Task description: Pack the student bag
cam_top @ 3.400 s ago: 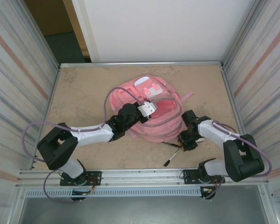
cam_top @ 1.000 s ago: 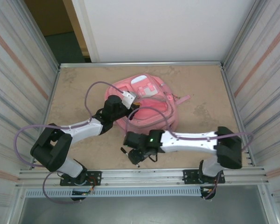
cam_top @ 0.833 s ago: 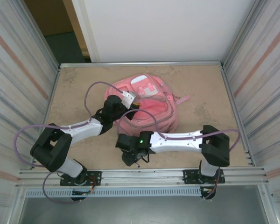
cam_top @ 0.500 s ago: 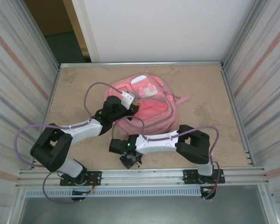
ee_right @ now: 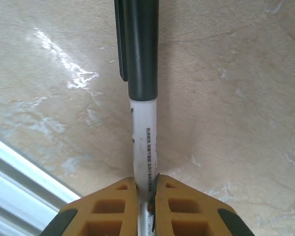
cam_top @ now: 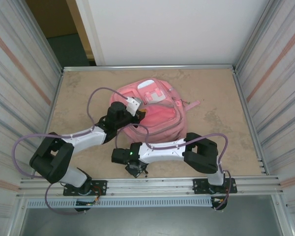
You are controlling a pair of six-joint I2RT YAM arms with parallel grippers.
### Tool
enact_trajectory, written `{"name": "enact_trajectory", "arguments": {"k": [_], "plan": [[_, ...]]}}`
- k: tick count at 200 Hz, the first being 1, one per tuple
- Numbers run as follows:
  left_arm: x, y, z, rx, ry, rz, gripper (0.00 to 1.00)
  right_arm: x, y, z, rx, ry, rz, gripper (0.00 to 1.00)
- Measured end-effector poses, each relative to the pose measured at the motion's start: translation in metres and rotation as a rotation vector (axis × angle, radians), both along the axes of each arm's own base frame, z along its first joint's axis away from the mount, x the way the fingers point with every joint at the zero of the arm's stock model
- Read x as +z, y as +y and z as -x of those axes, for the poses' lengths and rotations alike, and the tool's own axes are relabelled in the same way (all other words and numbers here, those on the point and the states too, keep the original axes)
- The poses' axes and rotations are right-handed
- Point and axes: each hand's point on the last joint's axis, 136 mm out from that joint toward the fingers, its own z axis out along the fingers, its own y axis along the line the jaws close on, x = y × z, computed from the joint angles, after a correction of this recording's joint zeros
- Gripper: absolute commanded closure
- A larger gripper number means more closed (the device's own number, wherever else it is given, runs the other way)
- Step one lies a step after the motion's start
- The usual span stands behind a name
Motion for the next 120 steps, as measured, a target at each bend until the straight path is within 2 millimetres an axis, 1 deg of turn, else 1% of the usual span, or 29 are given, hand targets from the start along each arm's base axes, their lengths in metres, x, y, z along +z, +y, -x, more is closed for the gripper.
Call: {"name": "enact_trajectory", "arguments": {"k": [10,23,37,56,71,86,98,109,117,120], "plan": [[0.001,0.002,0.001,0.001,0.0,-0.002,1.0,0.008,0.002,0.002,-0.003,0.015,-0.023,0.91],[0.003,0.003,0.002,0.005,-0.001,-0.002,1.0,0.024,0.005,0.001,-0.014,0.024,-0.075,0.92],[0.003,0.004,0.004,0.005,0.001,-0.004,1.0,0.048,0.008,-0.005,-0.036,0.016,-0.146,0.93],[0.004,0.004,0.005,0.001,0.005,-0.001,1.0,0.09,0.006,-0.024,-0.116,-0.003,-0.284,0.94],[0.005,0.003,0.007,-0.009,0.007,0.005,1.0,0.121,-0.008,-0.049,-0.225,-0.008,-0.396,0.96],[0.005,0.002,0.008,-0.014,0.008,0.009,1.0,0.145,-0.028,-0.081,-0.357,-0.012,-0.495,0.97],[0.005,0.003,0.007,-0.011,0.011,0.011,1.0,0.161,-0.04,-0.099,-0.45,0.014,-0.596,0.97],[0.005,0.002,0.008,-0.01,0.019,0.017,1.0,0.169,-0.051,-0.109,-0.549,0.048,-0.673,0.99],[0.006,0.002,0.008,-0.007,0.023,0.022,1.0,0.169,-0.064,-0.122,-0.657,0.072,-0.716,1.0],[0.006,0.002,0.008,-0.005,0.026,0.025,1.0,0.167,-0.072,-0.131,-0.725,0.079,-0.731,1.0]]}}
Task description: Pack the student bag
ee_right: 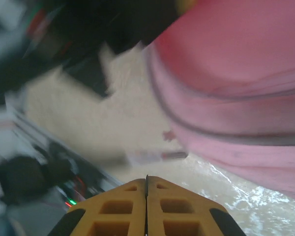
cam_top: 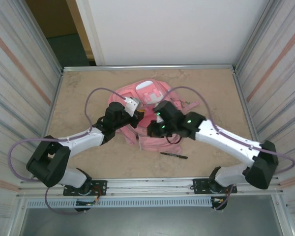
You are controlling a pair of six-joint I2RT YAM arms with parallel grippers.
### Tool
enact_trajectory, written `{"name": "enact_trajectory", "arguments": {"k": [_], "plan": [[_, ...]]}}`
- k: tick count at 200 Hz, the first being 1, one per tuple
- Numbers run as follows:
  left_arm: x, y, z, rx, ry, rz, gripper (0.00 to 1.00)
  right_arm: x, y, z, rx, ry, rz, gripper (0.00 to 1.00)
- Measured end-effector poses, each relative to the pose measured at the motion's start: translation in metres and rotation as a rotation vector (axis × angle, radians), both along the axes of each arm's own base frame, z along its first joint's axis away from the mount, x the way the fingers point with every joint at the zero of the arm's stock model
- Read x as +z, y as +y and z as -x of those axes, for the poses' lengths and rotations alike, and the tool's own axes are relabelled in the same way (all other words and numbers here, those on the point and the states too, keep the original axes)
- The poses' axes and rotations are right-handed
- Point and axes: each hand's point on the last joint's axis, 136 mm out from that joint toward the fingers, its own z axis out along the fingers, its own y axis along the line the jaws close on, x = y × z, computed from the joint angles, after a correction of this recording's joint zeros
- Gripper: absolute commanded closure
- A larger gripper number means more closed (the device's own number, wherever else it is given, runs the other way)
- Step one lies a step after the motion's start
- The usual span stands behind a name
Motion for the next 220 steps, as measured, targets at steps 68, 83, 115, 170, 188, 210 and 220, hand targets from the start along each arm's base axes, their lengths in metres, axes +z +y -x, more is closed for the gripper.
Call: {"name": "enact_trajectory", "arguments": {"k": [68,83,115,170,188,210,220], "plan": [[-0.007,-0.009,0.002,0.076,0.06,0.03,1.0,-0.044,-0.039,-0.043,-0.395,0.247,-0.119,0.82],[-0.009,-0.007,-0.001,0.094,0.059,0.026,1.0,-0.041,-0.04,-0.043,-0.355,0.195,-0.071,0.76],[-0.009,-0.009,-0.006,0.097,0.049,0.017,0.94,-0.046,-0.05,-0.025,-0.233,0.104,0.081,0.67],[-0.007,-0.012,-0.011,0.087,0.03,-0.009,0.89,-0.049,-0.063,0.013,-0.011,0.0,0.257,0.63],[-0.007,-0.012,-0.01,0.081,0.026,-0.012,0.88,-0.054,-0.065,0.022,0.037,-0.008,0.3,0.6],[-0.006,-0.013,-0.011,0.076,0.025,-0.019,0.88,-0.061,-0.066,0.031,0.091,-0.014,0.33,0.58],[-0.006,-0.012,-0.011,0.076,0.026,-0.021,0.88,-0.065,-0.066,0.034,0.111,-0.014,0.344,0.58]]}}
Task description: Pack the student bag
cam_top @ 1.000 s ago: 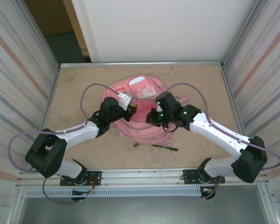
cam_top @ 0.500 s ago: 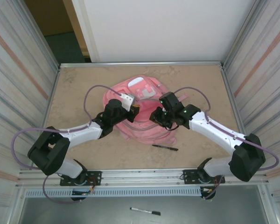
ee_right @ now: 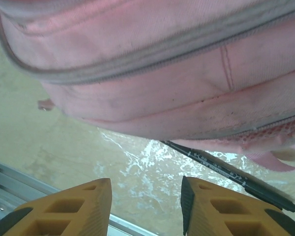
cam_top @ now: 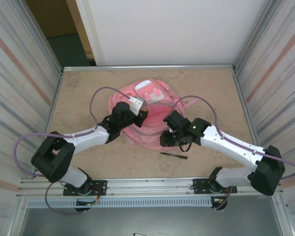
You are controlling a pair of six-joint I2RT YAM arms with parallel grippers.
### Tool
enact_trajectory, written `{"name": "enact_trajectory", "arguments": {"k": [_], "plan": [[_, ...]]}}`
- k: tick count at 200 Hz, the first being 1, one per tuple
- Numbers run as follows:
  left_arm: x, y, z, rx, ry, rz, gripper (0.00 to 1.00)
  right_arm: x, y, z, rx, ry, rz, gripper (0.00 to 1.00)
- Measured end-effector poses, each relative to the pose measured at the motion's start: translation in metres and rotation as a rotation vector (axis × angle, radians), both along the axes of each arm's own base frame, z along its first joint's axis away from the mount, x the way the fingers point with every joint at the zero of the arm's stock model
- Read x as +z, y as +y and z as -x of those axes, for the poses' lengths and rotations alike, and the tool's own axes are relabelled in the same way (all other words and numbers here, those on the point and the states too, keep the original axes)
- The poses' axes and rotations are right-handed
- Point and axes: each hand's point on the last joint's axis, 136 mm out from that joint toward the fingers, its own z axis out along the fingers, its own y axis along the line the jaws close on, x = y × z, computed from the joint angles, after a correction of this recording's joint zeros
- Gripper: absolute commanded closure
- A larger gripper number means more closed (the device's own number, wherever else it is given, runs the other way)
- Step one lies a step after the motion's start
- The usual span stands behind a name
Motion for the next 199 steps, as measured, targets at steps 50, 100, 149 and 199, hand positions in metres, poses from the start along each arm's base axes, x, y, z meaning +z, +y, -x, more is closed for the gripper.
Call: {"name": "enact_trajectory", "arguments": {"k": [50,100,149,199], "plan": [[-0.001,-0.003,0.003,-0.025,0.004,-0.005,0.86,-0.024,-0.009,0.015,0.055,0.023,0.064,0.56],[-0.002,-0.004,0.003,-0.033,0.007,-0.005,0.85,-0.041,-0.016,0.021,0.057,0.035,0.082,0.5],[-0.003,-0.006,0.006,-0.067,0.0,-0.012,0.85,-0.046,-0.017,0.029,0.075,0.044,0.074,0.5],[-0.003,-0.008,0.009,-0.099,-0.011,-0.027,0.85,-0.07,-0.036,0.045,0.046,0.097,0.112,0.44]]}}
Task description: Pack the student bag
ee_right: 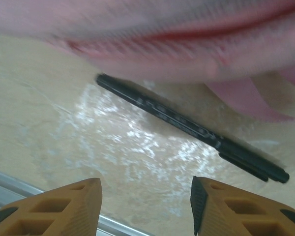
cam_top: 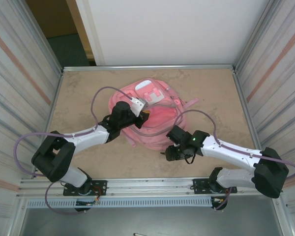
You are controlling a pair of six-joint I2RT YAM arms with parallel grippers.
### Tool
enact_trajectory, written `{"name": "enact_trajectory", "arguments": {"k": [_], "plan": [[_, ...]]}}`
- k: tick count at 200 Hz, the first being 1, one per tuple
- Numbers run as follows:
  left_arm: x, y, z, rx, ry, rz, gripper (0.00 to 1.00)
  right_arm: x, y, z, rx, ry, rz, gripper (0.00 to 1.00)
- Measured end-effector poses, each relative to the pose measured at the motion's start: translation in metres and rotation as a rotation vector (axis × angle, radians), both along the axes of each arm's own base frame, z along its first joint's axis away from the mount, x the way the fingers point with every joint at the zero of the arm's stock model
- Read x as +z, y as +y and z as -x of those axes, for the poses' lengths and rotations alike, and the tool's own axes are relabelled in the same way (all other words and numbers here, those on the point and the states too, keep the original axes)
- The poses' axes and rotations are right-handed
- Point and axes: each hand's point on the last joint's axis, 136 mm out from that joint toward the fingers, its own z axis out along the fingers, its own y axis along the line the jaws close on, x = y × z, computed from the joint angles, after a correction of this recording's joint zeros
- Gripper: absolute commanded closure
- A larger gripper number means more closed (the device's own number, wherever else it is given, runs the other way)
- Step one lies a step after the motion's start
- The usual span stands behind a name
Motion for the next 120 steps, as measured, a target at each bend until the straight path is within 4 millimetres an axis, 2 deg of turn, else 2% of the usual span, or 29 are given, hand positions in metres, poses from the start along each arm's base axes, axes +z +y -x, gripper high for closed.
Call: {"name": "enact_trajectory", "arguments": {"k": [22,74,96,120], "plan": [[0.0,0.001,0.0,-0.007,-0.003,-0.002,0.85,-0.007,-0.008,0.006,-0.01,0.023,0.03,0.44],[0.001,0.002,0.0,-0.027,-0.001,0.005,0.86,-0.02,-0.017,0.003,-0.001,0.027,0.112,0.39],[0.0,0.002,0.0,-0.032,-0.001,0.004,0.86,-0.027,-0.019,-0.002,0.02,0.021,0.167,0.32],[0.0,0.004,0.002,-0.033,-0.001,0.006,0.86,-0.032,-0.017,-0.009,0.047,0.012,0.205,0.28]]}}
